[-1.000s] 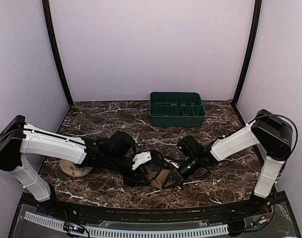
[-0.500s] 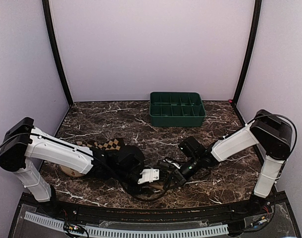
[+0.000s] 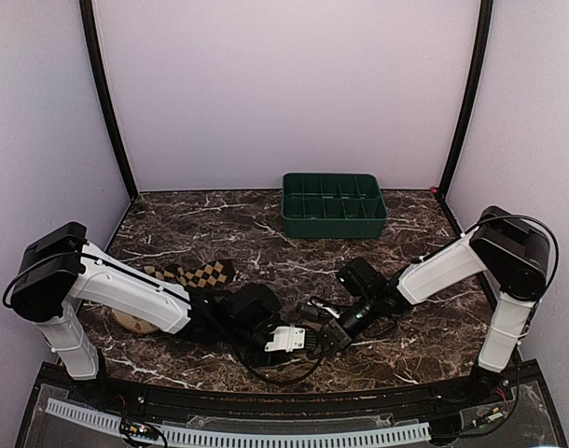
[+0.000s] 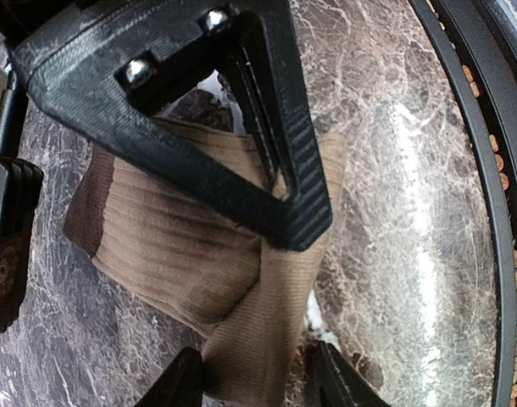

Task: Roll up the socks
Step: Roll the sock at the center of the board.

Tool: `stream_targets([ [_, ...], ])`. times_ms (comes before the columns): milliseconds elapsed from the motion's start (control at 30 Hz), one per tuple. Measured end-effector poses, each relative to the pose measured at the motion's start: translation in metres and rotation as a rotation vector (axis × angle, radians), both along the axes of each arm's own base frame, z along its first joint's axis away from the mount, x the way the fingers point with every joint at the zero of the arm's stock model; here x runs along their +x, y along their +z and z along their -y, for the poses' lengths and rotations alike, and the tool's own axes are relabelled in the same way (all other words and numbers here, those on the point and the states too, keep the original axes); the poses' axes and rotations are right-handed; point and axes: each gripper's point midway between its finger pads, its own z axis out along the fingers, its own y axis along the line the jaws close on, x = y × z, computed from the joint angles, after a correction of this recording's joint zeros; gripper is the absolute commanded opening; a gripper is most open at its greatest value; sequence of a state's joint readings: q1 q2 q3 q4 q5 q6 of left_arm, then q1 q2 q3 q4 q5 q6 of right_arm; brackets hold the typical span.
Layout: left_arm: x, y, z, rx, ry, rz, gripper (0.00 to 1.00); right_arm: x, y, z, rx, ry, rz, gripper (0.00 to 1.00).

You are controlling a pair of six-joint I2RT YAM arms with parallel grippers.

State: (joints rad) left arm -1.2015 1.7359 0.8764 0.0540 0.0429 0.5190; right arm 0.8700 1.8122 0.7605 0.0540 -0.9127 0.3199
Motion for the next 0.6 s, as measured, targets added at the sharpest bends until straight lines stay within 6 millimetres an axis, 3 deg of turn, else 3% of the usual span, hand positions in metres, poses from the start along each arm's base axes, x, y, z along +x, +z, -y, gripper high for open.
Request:
stream_targets([
  [333,-0.0006,0.0005,0.0026,0.006,-0.032,0.035,0.3,-0.0038,-0.0055,0.0021,-0.008,0.008,-0.025,0.0],
  [600,-0.0063,-0.0023,0.0082,0.012,-0.064,0.029,0.28,-0.0056,-0.0041,0.0022,-0.001,0.016,-0.036,0.0],
])
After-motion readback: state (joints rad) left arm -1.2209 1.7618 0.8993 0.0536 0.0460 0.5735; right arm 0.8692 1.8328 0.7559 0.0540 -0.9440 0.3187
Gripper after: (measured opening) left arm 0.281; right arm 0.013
